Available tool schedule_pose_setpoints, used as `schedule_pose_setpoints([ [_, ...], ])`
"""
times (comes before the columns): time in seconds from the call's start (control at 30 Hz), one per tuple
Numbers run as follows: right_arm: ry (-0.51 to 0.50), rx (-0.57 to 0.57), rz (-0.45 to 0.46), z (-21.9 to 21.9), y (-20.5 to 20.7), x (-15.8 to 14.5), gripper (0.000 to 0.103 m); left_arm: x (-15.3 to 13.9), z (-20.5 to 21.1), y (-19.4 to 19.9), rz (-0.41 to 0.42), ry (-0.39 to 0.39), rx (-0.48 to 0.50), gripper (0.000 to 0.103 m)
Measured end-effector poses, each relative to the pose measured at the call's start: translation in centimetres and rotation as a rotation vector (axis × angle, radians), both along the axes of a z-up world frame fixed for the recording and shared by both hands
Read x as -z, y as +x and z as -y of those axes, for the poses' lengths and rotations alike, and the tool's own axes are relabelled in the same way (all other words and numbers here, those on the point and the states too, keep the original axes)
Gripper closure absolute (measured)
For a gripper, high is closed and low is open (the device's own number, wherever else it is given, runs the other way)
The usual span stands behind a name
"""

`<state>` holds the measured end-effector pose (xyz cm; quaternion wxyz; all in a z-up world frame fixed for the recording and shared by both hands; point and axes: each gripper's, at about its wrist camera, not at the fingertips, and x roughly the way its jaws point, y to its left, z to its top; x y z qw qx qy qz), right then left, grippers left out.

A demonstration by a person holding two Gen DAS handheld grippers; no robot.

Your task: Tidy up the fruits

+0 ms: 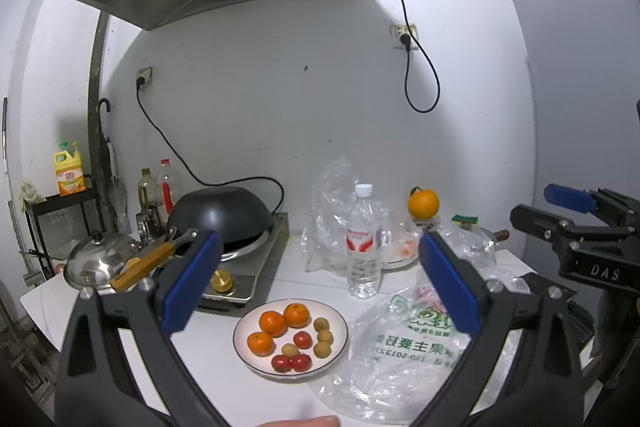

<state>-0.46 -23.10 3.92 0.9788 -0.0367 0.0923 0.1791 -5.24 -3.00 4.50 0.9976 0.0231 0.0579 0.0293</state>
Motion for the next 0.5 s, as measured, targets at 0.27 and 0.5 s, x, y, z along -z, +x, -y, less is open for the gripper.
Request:
schedule_pose_setpoints([
  [0.27, -0.011, 0.000, 0.003, -0.20, -0.05, -0.13, 0.028, -0.03, -0.06, -0.07, 0.004, -0.005, -0.004, 0.003],
  [0.5, -0.012, -0.005, 0.010, -0.34, -0.28, -0.23, 0.028, -0.12, -0.20, -0.32, 0.009, -0.009, -0.010, 0.003],
])
